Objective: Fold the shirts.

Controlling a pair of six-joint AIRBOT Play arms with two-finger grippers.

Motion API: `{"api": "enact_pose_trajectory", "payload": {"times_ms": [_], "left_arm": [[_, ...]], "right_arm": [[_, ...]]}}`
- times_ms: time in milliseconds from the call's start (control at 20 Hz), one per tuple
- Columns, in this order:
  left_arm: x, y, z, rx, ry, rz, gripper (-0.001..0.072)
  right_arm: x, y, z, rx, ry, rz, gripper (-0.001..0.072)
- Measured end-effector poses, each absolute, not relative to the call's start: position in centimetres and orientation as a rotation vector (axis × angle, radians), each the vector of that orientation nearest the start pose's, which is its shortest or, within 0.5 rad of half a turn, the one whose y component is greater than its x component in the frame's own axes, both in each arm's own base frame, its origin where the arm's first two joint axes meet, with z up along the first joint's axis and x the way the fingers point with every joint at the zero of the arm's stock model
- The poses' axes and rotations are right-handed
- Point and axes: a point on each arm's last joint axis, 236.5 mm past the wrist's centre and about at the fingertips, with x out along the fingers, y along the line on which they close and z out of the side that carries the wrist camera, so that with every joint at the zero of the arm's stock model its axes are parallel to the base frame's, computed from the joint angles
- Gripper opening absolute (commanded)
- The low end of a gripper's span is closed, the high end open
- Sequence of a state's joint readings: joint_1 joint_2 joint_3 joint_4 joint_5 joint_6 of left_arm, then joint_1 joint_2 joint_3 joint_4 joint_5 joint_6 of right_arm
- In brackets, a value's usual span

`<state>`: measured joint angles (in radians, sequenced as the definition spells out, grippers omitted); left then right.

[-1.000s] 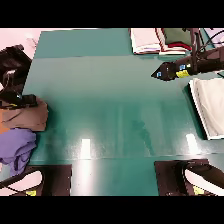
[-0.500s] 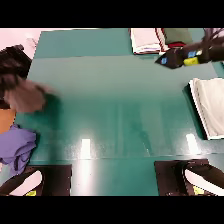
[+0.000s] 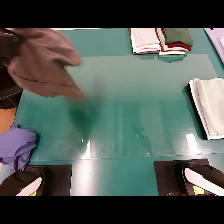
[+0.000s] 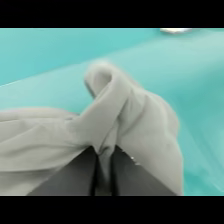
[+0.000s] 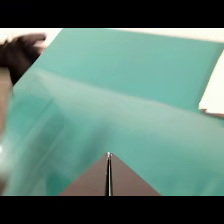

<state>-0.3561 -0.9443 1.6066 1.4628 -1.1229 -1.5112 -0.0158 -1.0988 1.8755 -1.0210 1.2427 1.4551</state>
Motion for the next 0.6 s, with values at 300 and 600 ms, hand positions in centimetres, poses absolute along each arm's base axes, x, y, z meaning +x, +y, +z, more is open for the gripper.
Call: {"api": "enact_pose_trajectory", "payload": {"times_ms": [300, 600], "left_arm": [[34.0, -29.3, 24.0, 0.198, 0.681, -0.733, 0.0287], [36.9, -34.6, 18.2, 0.141, 0.76, -0.78, 0.0612]], "right_arm": [[37.6, 8.7, 38.1, 0.203, 0.475, 0.421, 0.0016], [37.9, 8.5, 35.2, 0.204, 0.59, 0.426, 0.0016]]}}
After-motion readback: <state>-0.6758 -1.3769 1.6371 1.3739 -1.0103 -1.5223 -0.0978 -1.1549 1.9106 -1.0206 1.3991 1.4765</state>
